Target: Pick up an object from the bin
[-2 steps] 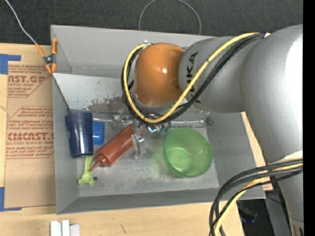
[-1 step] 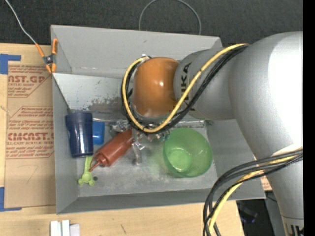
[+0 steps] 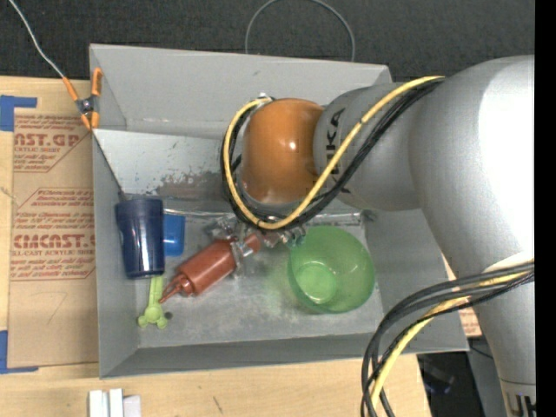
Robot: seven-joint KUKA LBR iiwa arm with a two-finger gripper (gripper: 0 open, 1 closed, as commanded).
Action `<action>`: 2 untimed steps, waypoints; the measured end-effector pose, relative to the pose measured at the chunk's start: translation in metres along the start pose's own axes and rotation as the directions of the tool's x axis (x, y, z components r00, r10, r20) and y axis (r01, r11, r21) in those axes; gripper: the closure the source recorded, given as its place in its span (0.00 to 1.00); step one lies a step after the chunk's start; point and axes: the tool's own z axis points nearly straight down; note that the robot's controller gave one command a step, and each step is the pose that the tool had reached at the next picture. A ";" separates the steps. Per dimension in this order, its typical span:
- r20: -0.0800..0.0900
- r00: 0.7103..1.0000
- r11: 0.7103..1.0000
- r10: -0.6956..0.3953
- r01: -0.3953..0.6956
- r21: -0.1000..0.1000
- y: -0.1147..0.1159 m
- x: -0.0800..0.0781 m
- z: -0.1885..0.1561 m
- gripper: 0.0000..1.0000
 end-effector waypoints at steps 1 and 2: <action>0.000 1.000 1.000 0.000 0.000 0.000 0.000 0.000 0.000 1.00; -0.003 1.000 1.000 0.000 0.000 -0.001 0.000 0.001 -0.003 1.00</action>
Offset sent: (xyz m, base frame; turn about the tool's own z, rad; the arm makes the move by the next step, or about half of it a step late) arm 0.0001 0.0000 0.0484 0.0000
